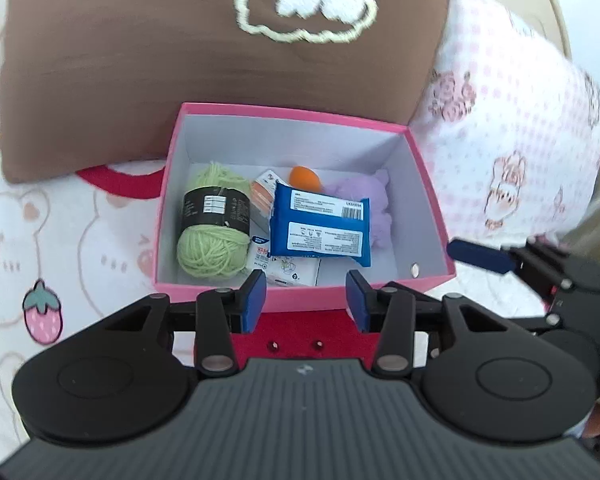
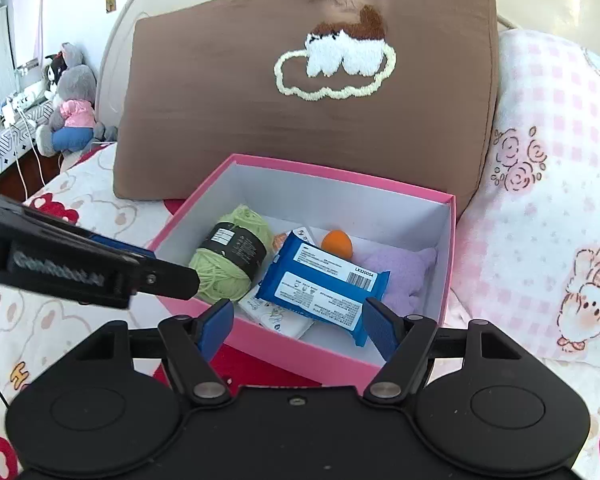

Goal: Organize objects
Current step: 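Open both grippers to release the blue packet and withdraw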

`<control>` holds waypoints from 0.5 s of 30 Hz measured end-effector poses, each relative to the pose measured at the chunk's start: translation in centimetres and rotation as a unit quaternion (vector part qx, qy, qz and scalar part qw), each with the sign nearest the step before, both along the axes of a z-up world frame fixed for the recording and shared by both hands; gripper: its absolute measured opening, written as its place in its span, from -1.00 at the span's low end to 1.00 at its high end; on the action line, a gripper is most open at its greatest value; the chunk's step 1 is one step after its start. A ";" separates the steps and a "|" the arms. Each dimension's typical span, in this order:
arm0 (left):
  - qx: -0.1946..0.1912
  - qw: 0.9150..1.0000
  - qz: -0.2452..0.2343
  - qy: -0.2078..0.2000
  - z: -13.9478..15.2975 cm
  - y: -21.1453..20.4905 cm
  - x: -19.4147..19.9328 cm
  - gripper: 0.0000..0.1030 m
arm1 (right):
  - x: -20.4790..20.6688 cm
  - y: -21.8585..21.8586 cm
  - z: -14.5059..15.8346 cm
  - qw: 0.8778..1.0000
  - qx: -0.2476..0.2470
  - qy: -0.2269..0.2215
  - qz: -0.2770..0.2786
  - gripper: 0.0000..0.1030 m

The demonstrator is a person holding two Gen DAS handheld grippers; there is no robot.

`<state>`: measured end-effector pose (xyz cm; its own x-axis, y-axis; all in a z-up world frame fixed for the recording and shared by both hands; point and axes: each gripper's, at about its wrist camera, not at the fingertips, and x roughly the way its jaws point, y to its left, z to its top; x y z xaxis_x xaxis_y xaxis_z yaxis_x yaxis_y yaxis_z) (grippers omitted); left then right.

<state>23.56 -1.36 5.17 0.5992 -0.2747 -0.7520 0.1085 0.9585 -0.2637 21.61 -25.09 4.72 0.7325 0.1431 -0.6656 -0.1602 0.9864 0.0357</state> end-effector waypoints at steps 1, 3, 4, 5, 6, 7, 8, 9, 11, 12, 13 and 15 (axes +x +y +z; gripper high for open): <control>0.002 1.000 0.002 -0.005 0.3 0.2 -0.4 -0.16 | -0.4 0.1 0.0 1.000 0.000 -0.003 -0.007 0.47; 0.005 1.000 0.004 -0.009 0.9 0.6 -1.3 -0.13 | -1.3 0.4 0.2 1.000 -0.001 -0.010 -0.007 0.47; 0.004 1.000 0.004 -0.006 1.0 0.8 -1.7 -0.12 | -1.7 0.6 0.4 1.000 -0.003 -0.013 -0.007 0.47; 0.003 1.000 0.004 -0.003 1.1 0.9 -1.9 -0.12 | -2.0 0.8 0.7 1.000 -0.003 -0.014 -0.007 0.47; 0.001 1.000 0.003 -0.002 1.2 1.1 -2.3 -0.12 | -2.3 0.9 0.9 1.000 -0.001 -0.014 -0.004 0.47; 0.002 1.000 0.001 -0.002 1.4 1.2 -2.6 -0.11 | -2.6 1.1 1.2 1.000 -0.001 -0.014 -0.003 0.48; 0.003 1.000 -0.001 -0.004 1.5 1.2 -3.0 -0.09 | -3.0 1.2 1.4 1.000 -0.002 -0.017 -0.004 0.48; 0.004 1.000 -0.002 -0.004 1.6 1.3 -3.4 -0.07 | -3.3 1.4 1.6 1.000 -0.002 -0.019 -0.004 0.49; 0.004 1.000 -0.004 -0.003 1.8 1.4 -4.3 -0.05 | -4.0 1.6 2.0 1.000 -0.001 -0.021 -0.007 0.50; -0.001 1.000 -0.005 0.000 1.8 1.5 -4.7 -0.05 | -4.4 1.6 2.1 1.000 0.001 -0.022 -0.008 0.51; -0.014 1.000 -0.006 0.005 1.8 1.7 -5.1 -0.05 | -4.7 1.7 2.2 1.000 0.002 -0.020 -0.007 0.51; -0.041 0.999 -0.013 0.015 1.9 2.0 -6.0 -0.05 | -5.5 1.8 2.4 1.000 -0.002 -0.019 -0.010 0.51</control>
